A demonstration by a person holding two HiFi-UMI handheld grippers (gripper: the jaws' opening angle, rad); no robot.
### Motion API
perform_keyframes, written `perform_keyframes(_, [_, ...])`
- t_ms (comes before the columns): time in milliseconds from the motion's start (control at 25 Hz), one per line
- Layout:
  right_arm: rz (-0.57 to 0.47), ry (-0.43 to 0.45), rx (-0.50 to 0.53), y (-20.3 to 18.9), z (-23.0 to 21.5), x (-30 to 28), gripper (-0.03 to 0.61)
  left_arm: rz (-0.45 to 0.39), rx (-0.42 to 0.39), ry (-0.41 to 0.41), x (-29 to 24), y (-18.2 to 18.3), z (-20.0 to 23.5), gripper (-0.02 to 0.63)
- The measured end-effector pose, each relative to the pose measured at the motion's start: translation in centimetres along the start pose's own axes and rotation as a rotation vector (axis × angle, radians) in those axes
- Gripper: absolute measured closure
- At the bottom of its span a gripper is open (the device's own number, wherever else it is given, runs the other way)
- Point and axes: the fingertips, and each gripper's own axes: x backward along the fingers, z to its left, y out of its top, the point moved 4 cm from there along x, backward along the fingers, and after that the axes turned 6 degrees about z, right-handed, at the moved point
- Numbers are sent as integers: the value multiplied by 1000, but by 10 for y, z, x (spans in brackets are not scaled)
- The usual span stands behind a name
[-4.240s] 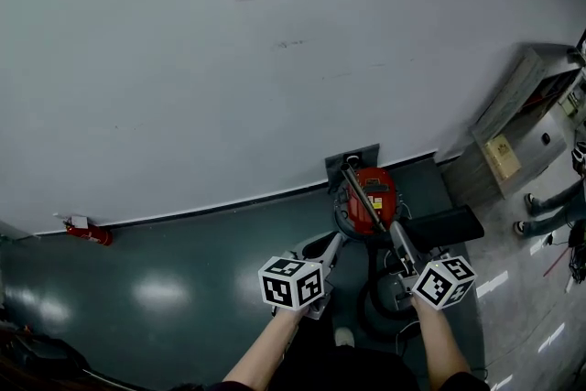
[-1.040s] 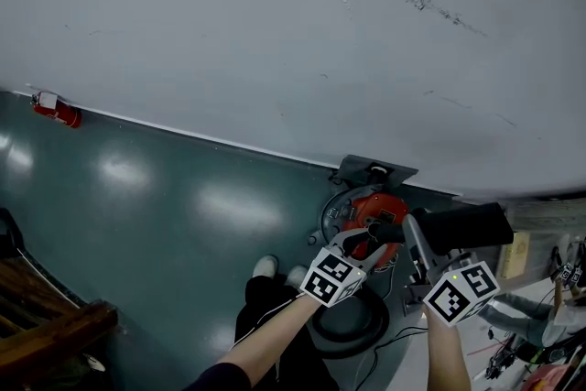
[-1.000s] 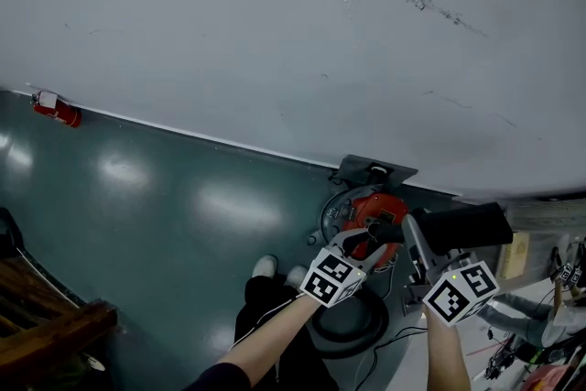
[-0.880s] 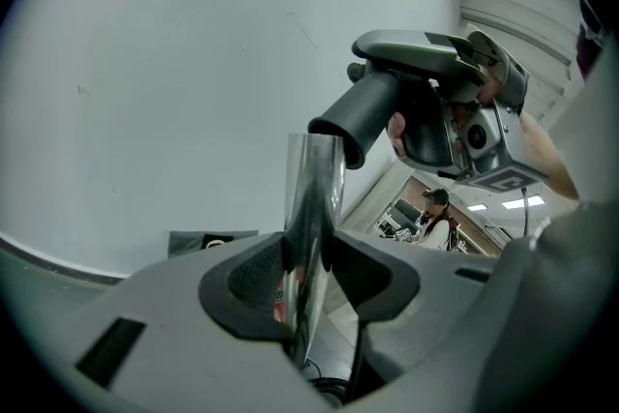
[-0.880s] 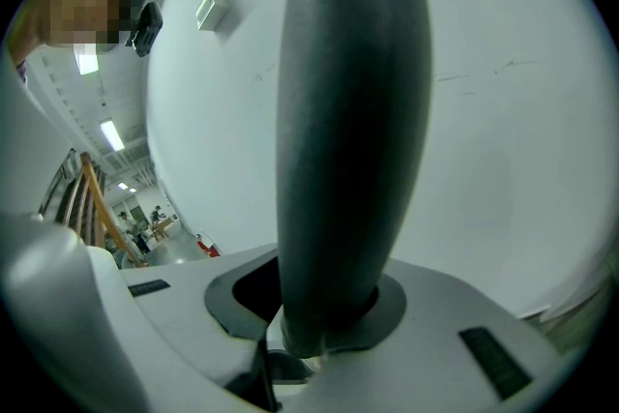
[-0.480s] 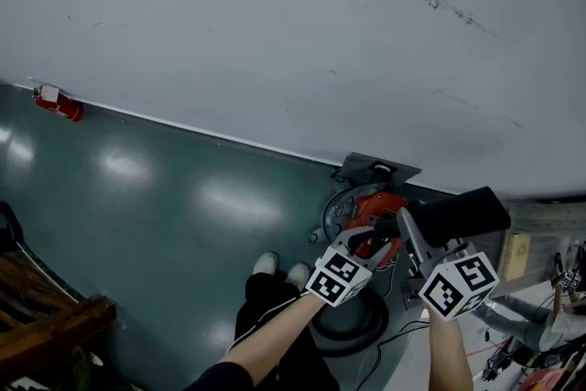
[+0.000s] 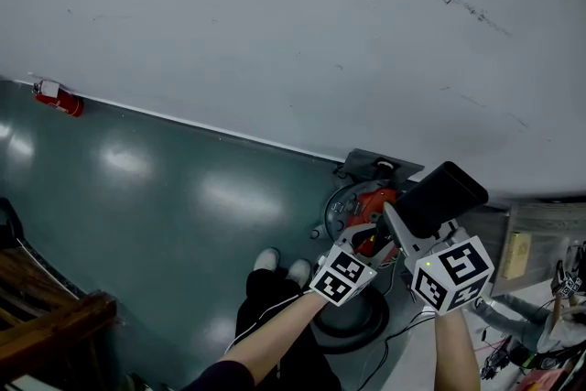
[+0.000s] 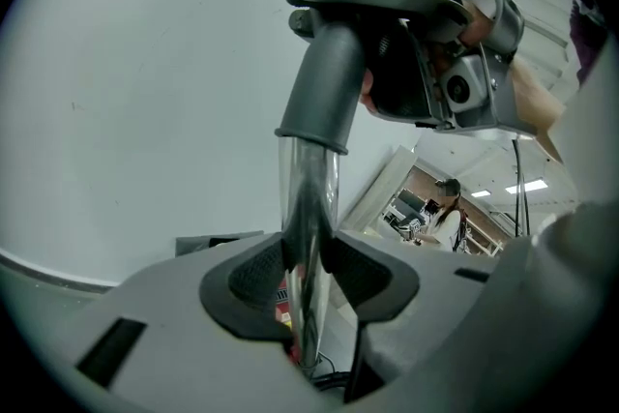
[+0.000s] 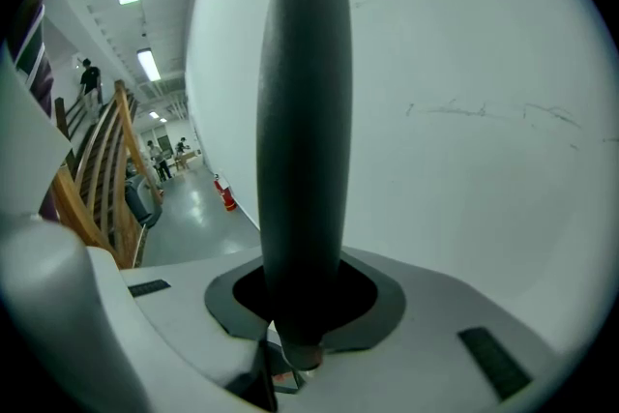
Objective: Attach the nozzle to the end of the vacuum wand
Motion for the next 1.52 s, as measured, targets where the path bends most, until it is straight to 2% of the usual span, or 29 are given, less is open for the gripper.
perform_keyframes(120, [9,22,-93,-1,-11,-4,486,1,5,1,-1,-1,1,463])
perform_keyframes(200, [15,28,-110,-1,-14,-5,486,6,8,1,-1,-1,1,463])
perform_keyframes(400, [49,18,38,0,4,-12,486,16,7,9,-2,-3,4,463])
perform_keyframes(600, [83,35,-6,-1,-3,-20,486,39,12,21,-4,-5,5,464])
perform_keyframes(760, [146,24,133,1,14,-27,486,43,1,23,-4,-5,6,464])
perform_keyframes(840, [156,44,105,0,12,-30,486,48,-4,24,-3,-6,6,463])
perform_keyframes(960, [143,78,-26,-1,-4,-29,486,51,-2,24,-4,-8,6,464])
perform_keyframes(1000, [143,76,-13,-1,-3,-28,486,53,-5,22,-4,-8,6,463])
perform_keyframes(1120, [180,61,127,0,14,-32,486,57,-23,20,-4,-7,7,463])
perform_keyframes(1200, [201,84,109,0,13,-36,486,60,-27,23,-4,-8,7,463])
perform_keyframes(1360, [150,125,-28,-2,-4,-35,486,71,-20,24,-5,-12,8,463])
perform_keyframes(1440, [133,110,5,-3,0,-34,486,75,-18,28,-5,-12,8,463])
perform_keyframes(1520, [149,86,91,-4,10,-36,486,81,-26,35,-6,-11,10,463])
